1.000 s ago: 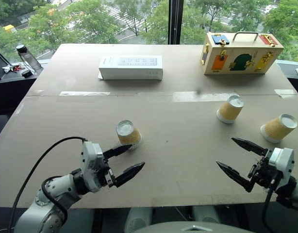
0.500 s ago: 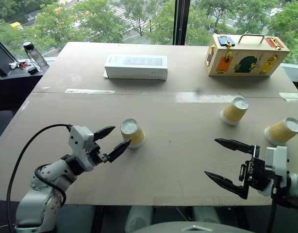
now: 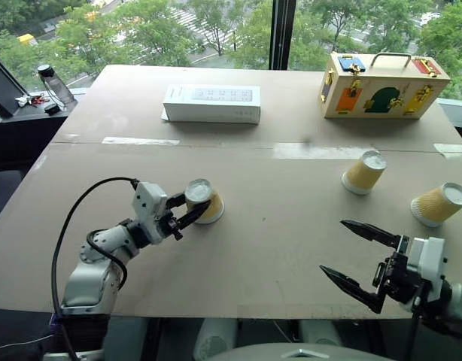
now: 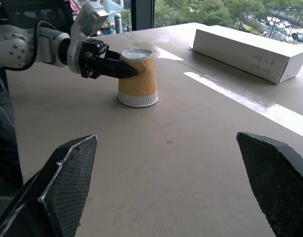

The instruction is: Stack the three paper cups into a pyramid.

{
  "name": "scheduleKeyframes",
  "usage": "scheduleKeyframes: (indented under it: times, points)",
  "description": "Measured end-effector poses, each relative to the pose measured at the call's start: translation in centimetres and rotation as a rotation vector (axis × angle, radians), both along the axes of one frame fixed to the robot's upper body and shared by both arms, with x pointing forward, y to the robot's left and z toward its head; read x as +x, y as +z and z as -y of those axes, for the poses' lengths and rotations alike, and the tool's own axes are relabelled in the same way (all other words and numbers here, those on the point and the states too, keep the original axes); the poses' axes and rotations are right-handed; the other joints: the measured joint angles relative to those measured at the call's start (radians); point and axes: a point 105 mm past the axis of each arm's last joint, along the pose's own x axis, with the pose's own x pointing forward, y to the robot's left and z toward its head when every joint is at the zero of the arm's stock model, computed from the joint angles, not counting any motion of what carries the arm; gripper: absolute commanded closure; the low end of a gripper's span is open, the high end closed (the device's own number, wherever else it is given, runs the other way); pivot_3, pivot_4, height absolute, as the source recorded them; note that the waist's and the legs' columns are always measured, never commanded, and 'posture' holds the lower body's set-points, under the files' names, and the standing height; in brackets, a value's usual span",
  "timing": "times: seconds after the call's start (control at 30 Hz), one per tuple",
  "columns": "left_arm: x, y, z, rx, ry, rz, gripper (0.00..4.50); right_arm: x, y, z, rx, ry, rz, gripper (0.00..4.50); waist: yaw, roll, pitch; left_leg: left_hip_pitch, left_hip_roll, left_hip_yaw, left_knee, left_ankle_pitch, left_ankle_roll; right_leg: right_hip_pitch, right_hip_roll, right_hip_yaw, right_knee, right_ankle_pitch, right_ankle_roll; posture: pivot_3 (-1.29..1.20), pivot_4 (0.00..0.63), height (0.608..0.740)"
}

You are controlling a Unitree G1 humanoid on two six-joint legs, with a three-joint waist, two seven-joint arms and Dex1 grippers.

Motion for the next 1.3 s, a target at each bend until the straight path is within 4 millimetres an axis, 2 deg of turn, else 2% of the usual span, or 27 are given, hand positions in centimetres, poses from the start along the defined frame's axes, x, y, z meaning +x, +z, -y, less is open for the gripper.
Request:
scheduleKeyframes:
  times: [0.1,0.3,0.43,0.67,0.77,0.83,0.87,0.97,1.1,1.2,1.3]
  points:
    - [1.1,0.2,0.8,-0.01,-0.047,-0.002,2.4,0.1,-0.1,0.1,-0.007,-0.025,0.01,0.0,-0.002,0.0,0.0,0.0,0.0,0.0,0.0,0.0,0.0,0.0,0.0,0.0,0.0,0.0,0.0,0.0,0.15,0.74]
    - [3.5,0.4,4.3,-0.013,-0.168,-0.015,2.4,0.2,-0.3,0.5,-0.008,-0.09,0.013,0.0,-0.003,0.0,0.0,0.0,-0.001,0.0,0.0,0.0,0.0,0.0,0.0,0.0,0.0,0.003,0.003,0.0,0.15,0.74]
    - [4.8,0.6,5.9,0.003,-0.202,-0.012,2.4,-0.1,-0.1,0.4,-0.009,-0.115,0.016,0.0,-0.003,0.0,0.0,0.0,-0.001,-0.001,0.0,0.0,0.0,0.0,0.0,0.0,0.0,0.003,0.003,0.0,0.15,0.74]
    - [5.9,0.5,7.7,0.008,-0.23,0.019,2.4,-0.4,0.2,0.4,-0.006,-0.153,0.02,0.0,-0.003,0.0,0.0,0.0,-0.001,-0.001,0.0,0.0,0.0,0.0,0.0,0.0,0.001,0.003,0.004,0.0,0.15,0.74]
    - [5.8,0.4,8.1,0.016,-0.257,0.039,1.3,-0.2,0.1,0.5,-0.007,-0.168,0.019,0.0,-0.003,0.0,0.0,0.0,-0.001,-0.001,0.0,0.0,0.0,0.001,0.0,0.0,0.001,0.003,0.003,0.0,0.15,0.74]
    - [5.7,0.0,8.3,0.017,-0.272,0.025,0.37,-0.1,0.2,0.5,-0.006,-0.173,0.022,0.0,-0.003,0.0,0.0,0.0,-0.001,-0.001,0.0,0.0,0.0,0.001,0.0,0.0,0.001,0.003,0.003,0.0,0.15,0.74]
    - [5.6,-0.2,8.5,0.018,-0.279,0.019,0.1,0.0,0.2,0.6,-0.008,-0.181,0.024,0.0,-0.003,0.0,0.0,0.0,-0.001,-0.001,0.0,0.0,0.0,0.001,0.0,0.0,0.001,0.003,0.003,0.0,0.15,0.74]
    - [5.6,-0.1,8.5,0.01,-0.27,0.019,0.1,0.5,0.3,0.8,-0.019,-0.214,0.035,0.0,-0.003,0.0,0.0,0.0,-0.001,-0.001,0.0,0.0,0.0,0.001,0.0,0.0,0.001,0.003,0.003,0.0,0.15,0.74]
    - [5.3,1.5,6.6,-0.04,-0.198,0.045,0.1,1.5,0.8,1.3,-0.011,-0.29,0.072,0.0,-0.016,0.0,0.0,0.0,-0.001,-0.002,0.0,0.0,0.0,0.0,0.0,0.0,0.001,0.003,0.003,0.0,0.15,0.74]
    - [3.8,3.4,5.0,-0.098,-0.184,0.068,0.1,3.1,1.1,1.8,-0.02,-0.368,0.083,0.0,-0.028,0.0,0.0,0.0,-0.001,-0.002,0.0,0.0,0.0,0.0,0.0,0.0,0.001,0.003,0.002,0.0,0.15,0.74]
    - [2.0,5.0,4.7,-0.143,-0.226,0.075,0.1,4.8,1.1,2.5,-0.015,-0.439,0.068,0.0,-0.025,0.0,0.0,0.0,-0.001,-0.003,0.0,0.0,0.0,0.0,0.0,0.0,0.001,0.002,0.002,0.0,0.15,0.74]
